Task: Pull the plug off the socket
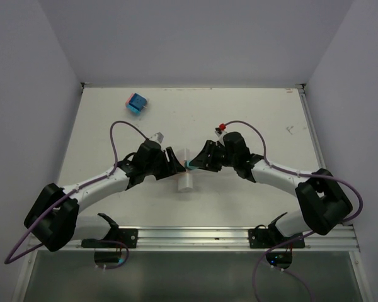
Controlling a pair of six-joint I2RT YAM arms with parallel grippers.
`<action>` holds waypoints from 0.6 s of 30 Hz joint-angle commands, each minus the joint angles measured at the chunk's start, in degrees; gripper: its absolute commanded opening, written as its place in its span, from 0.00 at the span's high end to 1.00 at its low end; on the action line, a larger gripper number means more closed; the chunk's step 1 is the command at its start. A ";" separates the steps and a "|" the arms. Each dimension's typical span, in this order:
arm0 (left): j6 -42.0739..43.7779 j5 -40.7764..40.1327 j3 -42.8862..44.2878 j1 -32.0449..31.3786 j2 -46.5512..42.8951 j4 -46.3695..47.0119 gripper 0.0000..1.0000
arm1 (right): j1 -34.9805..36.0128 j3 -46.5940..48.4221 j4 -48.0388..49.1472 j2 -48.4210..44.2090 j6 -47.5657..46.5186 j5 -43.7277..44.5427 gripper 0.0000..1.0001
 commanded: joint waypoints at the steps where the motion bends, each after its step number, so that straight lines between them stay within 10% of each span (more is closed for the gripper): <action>1: 3.99 -16.83 -1.70 3.14 -0.96 -12.66 1.00 | -6.11 -0.02 -6.26 -4.08 -4.17 4.32 1.00; 18: 4.52 -21.58 1.28 3.05 -3.86 -17.32 1.00 | -9.01 4.20 -13.39 -4.69 -7.16 3.09 1.00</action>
